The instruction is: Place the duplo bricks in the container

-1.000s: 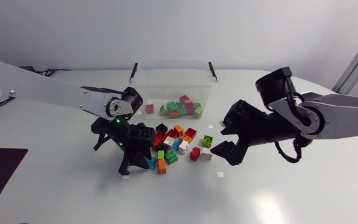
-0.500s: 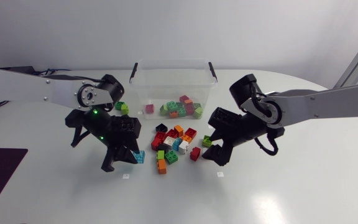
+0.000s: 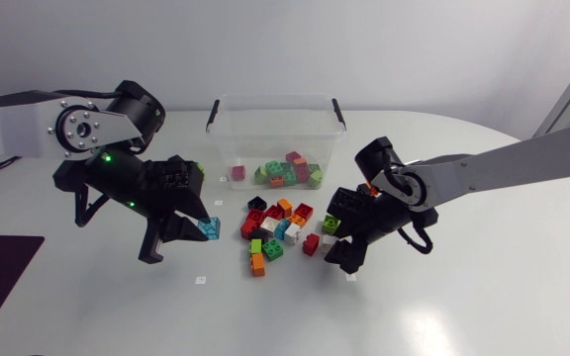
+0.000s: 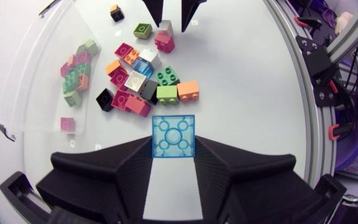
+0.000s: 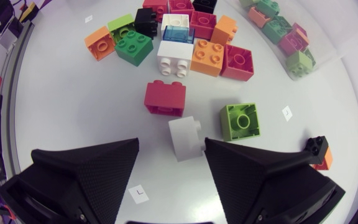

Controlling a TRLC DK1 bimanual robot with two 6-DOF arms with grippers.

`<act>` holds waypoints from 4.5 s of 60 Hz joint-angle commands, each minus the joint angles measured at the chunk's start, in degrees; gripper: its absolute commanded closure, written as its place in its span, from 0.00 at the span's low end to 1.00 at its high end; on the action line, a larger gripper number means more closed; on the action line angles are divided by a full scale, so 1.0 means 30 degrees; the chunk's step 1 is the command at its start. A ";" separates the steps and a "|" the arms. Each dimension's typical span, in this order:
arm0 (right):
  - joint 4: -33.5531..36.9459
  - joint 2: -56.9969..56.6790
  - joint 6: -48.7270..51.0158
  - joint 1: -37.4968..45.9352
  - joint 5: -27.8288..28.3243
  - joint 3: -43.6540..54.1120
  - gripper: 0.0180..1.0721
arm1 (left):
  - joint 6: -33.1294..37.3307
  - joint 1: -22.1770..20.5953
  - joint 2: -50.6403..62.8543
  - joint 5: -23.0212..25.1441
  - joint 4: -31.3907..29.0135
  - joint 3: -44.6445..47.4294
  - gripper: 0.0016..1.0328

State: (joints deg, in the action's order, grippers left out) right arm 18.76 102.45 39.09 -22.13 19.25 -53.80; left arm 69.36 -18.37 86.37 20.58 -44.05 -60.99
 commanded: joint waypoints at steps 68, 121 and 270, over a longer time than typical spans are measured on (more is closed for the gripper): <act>0.0806 -0.4034 -0.0696 0.0258 -0.0175 0.0180 0.81 | -1.0348 -0.0117 0.2851 0.0348 0.5133 -0.6681 0.82; 0.0718 -0.3185 -0.5882 0.0580 0.0265 -0.6471 0.81 | -1.6822 0.0352 0.9824 -0.3080 0.7594 -1.4181 0.76; -0.0542 -0.4093 -0.9720 0.2338 -0.1786 -0.7174 0.05 | -1.1051 -0.2314 0.5576 -0.5570 1.2985 0.2401 0.05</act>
State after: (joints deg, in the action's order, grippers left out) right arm 18.04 92.77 10.66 -16.10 13.54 -78.39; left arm 37.87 -24.88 101.54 4.12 -5.61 -52.40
